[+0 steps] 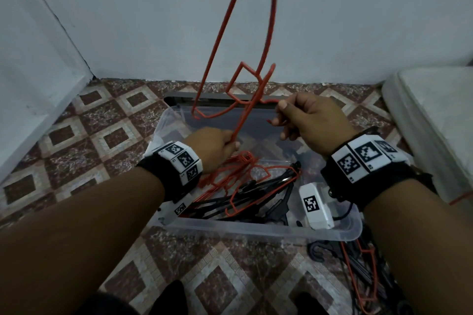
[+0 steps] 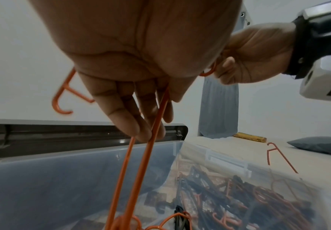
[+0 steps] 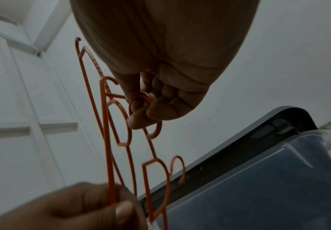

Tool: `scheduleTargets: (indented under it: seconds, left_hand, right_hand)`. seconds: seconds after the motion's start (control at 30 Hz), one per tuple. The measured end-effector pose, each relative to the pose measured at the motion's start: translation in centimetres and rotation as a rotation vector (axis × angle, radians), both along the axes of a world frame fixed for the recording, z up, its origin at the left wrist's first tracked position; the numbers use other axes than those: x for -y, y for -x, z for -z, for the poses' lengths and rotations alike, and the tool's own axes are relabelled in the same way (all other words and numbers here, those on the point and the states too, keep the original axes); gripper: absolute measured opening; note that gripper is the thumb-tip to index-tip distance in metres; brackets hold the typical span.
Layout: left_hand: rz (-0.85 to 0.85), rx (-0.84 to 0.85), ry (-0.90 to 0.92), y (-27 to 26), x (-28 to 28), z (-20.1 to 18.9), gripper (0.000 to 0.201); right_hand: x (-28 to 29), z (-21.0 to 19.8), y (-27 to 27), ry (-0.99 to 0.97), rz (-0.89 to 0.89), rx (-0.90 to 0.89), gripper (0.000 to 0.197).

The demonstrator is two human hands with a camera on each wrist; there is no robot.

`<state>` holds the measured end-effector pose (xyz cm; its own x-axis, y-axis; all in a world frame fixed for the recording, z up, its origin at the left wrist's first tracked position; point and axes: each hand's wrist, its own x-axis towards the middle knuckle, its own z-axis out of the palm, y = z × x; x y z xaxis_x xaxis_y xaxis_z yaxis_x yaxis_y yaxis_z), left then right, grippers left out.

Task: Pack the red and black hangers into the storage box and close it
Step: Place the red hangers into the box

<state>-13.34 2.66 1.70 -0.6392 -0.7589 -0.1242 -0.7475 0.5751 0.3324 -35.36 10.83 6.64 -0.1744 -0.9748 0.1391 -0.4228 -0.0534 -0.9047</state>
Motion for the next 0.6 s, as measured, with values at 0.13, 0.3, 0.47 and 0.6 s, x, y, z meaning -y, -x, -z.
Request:
scheduleTargets:
  seconds: [0.13, 0.3, 0.47, 0.6]
  left_hand:
    - [0.045, -0.009, -0.023, 0.7, -0.7, -1.1, 0.029]
    - [0.115, 0.054, 0.057, 1.7, -1.7, -1.8, 0.019]
    - [0.142, 0.064, 0.081, 1.8, -1.8, -2.3, 0.03]
    - [0.138, 0.087, 0.053, 1.6, -2.0, -2.2, 0.032]
  right_hand:
    - [0.0, 0.4, -0.5, -0.057, 0.001, -0.188, 0.025]
    - [0.4, 1.0, -0.6, -0.12, 0.078, -0.25, 0.027]
    - [0.3, 1.2, -0.2, -0.16, 0.162, -0.191, 0.028]
    - [0.1, 0.9, -0.1, -0.113, 0.13, -0.117, 0.026]
